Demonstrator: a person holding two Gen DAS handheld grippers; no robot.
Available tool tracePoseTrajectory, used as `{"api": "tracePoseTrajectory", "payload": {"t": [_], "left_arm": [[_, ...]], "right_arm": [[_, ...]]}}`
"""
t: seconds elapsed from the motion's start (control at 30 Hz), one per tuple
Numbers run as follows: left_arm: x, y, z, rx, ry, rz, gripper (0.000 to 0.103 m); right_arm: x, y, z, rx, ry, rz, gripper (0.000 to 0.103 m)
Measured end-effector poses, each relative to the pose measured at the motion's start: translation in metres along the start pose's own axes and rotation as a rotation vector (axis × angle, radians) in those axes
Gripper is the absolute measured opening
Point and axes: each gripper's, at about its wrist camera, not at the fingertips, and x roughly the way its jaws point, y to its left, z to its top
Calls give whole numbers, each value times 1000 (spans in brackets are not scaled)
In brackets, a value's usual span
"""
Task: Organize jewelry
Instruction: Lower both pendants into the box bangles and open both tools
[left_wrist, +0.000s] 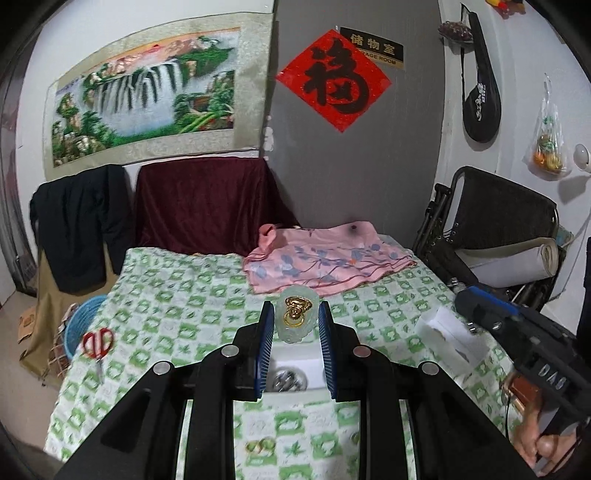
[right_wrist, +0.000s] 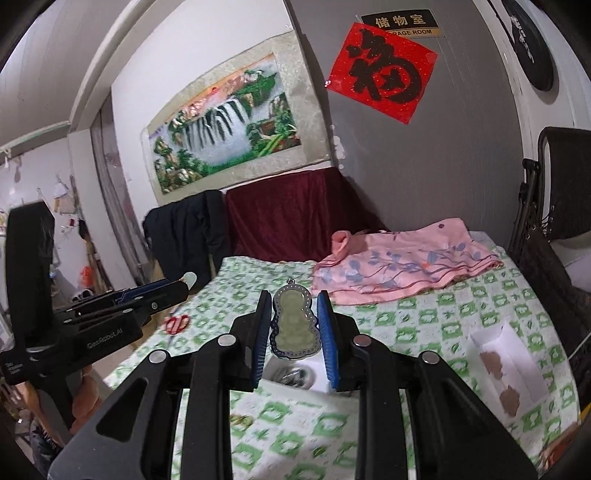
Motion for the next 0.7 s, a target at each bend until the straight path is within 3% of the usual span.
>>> {"api": "tracePoseTrajectory", "payload": {"t": [0.2,0.3,0.5,0.7], "left_arm": [[49,-16,3,34,19,6,24],[75,-14,-6,31,40,5,24],[139,12,-36,-34,142,-17,24],[175,41,-72,-102,232,-36,24]], "right_arm": [[48,-31,1,53,30,-10,24],[82,-49,-14,92,82,-4,24],[135,-77,-53,153,198,0,24],[163,-89,-86,163,292,-30,24]]}}
